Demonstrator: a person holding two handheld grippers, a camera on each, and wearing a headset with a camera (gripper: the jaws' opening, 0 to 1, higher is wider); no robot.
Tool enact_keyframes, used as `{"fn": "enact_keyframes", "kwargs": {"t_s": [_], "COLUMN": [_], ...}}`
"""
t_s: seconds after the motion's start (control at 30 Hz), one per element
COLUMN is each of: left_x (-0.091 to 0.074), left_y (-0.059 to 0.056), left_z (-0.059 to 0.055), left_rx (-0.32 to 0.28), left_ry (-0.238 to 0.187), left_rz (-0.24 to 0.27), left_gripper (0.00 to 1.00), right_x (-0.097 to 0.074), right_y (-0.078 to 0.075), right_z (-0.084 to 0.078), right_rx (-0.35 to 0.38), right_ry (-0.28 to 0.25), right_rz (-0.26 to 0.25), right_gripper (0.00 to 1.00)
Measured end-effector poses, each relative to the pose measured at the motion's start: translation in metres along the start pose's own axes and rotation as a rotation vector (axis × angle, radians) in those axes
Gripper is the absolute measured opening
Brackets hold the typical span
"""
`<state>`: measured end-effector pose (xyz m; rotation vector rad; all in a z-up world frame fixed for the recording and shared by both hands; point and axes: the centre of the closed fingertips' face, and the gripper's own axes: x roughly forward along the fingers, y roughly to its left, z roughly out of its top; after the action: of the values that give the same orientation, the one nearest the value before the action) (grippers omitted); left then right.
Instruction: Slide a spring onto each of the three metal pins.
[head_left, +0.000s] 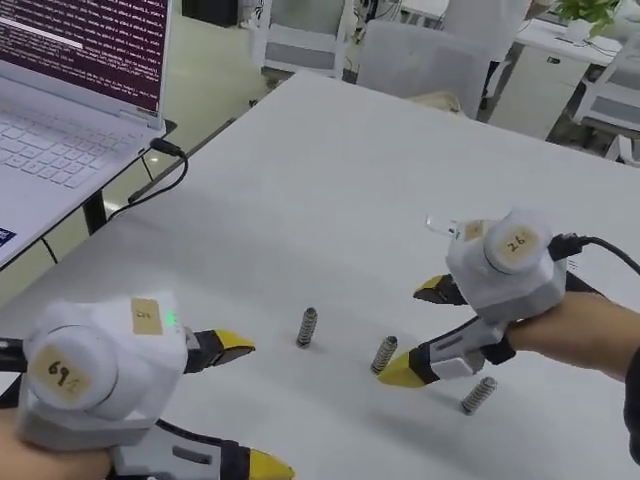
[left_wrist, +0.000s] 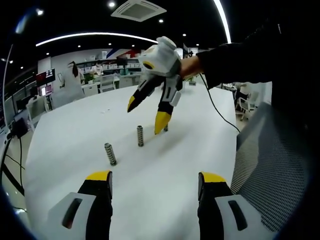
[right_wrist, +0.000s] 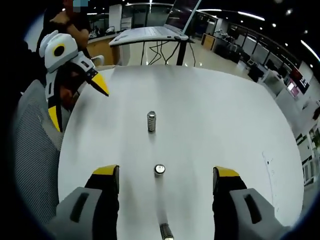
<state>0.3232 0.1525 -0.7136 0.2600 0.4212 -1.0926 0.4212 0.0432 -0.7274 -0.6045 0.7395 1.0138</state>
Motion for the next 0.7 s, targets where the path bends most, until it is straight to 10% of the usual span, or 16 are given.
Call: {"fn": "enact_keyframes", "kwargs": {"t_s": [0.7], "left_x": [0.006], "left_y": [0.005], "left_z": [0.017], "left_rx": [-0.001], "left_ry": [-0.021], "left_rz": [0.015], "left_gripper": [0.66], "right_x": [-0.083], "right_y": [-0.006], "right_z": [0.014], "right_rx": [0.106], "right_ry": [-0.294], "right_rz": [-0.230], "right_gripper": [0.96]}}
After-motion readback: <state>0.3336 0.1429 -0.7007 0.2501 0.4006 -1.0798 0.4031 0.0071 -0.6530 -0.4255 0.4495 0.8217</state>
